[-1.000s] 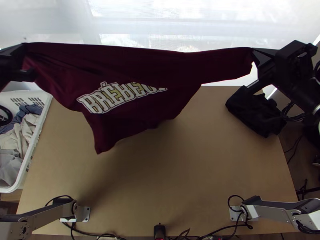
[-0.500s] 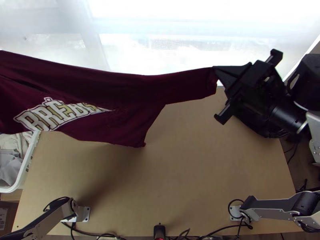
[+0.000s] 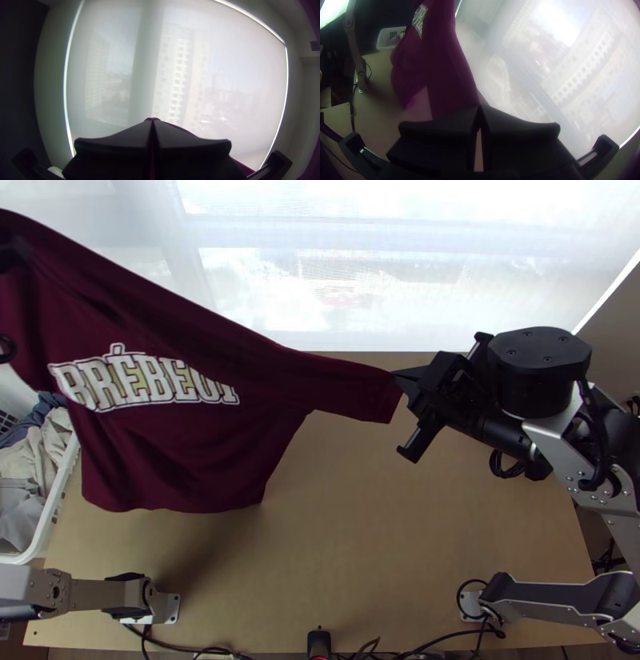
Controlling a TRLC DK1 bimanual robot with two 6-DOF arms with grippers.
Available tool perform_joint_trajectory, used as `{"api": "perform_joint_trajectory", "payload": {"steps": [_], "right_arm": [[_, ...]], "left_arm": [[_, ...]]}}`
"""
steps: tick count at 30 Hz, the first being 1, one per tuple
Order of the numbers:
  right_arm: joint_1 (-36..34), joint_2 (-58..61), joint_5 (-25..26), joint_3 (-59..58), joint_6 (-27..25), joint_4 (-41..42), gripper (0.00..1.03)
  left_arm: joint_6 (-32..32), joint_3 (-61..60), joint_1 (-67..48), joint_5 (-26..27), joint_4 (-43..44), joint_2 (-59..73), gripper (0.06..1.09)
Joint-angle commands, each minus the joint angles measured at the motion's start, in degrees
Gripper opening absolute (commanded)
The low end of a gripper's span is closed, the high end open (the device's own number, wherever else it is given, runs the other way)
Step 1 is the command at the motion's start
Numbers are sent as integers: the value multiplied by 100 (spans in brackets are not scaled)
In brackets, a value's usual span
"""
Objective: Fold the t-shirt
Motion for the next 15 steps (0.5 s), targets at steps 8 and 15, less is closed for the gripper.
{"api": "perform_joint_trajectory", "payload": {"steps": [8,15], "right_arm": [[-989,-1170,-155,-2947,189,288,3],[-1358,-1706,-234,-3835,189,-213,3]], "left_arm": [[397,145,-2474,-63,1744,3119,9],[397,250,-3485,-63,2394,4323,9]]}}
